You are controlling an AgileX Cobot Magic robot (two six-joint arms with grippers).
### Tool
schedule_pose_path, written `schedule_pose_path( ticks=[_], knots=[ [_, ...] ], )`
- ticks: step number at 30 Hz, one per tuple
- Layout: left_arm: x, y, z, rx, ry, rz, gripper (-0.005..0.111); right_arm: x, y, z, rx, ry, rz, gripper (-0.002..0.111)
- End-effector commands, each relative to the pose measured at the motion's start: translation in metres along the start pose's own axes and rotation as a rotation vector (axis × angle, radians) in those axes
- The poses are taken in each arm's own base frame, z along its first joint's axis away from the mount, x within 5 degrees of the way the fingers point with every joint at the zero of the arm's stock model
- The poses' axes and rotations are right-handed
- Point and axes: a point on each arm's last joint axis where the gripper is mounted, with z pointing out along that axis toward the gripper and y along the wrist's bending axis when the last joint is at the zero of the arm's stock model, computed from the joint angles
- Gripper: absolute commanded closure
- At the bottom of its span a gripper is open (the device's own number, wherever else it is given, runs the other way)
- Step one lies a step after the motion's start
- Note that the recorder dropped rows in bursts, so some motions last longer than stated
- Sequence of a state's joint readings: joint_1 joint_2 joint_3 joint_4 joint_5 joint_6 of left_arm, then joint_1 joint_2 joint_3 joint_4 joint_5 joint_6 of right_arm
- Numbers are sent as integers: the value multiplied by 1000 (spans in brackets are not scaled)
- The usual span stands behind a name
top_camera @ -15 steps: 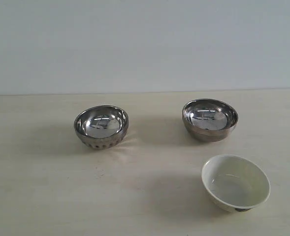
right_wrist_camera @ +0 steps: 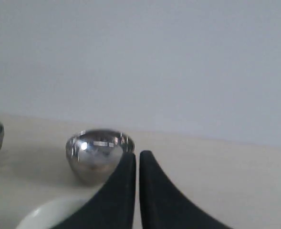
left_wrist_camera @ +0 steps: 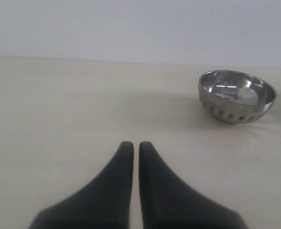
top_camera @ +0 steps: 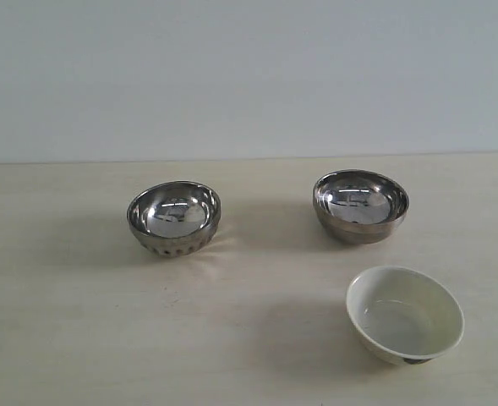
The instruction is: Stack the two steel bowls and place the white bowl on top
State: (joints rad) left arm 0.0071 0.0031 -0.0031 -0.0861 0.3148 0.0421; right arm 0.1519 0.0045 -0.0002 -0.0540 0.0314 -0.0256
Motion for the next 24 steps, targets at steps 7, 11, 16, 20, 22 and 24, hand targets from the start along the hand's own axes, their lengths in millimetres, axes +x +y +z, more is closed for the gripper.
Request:
schedule_pose_path(
  ticks=[7, 11, 16, 20, 22, 24],
  knots=[
    [0, 0, 0, 5, -7, -4, 103, -60, -3, -23, -50, -719, 220, 108],
    [0, 0, 0, 5, -7, -4, 103, -90, -5, -31, -69, -778, 244, 108],
    [0, 0, 0, 5, -7, -4, 103, -140, -9, -19, -48, -516, 227, 104],
    [0, 0, 0, 5, -7, -4, 103, -166, -11, 24, -32, -350, 224, 60],
    [0, 0, 0, 5, -7, -4, 103, -173, -13, 58, -15, -193, 234, 25],
    [0, 0, 0, 5, -7, -4, 103, -173, -14, 91, 1, -46, 235, 12]
  ],
)
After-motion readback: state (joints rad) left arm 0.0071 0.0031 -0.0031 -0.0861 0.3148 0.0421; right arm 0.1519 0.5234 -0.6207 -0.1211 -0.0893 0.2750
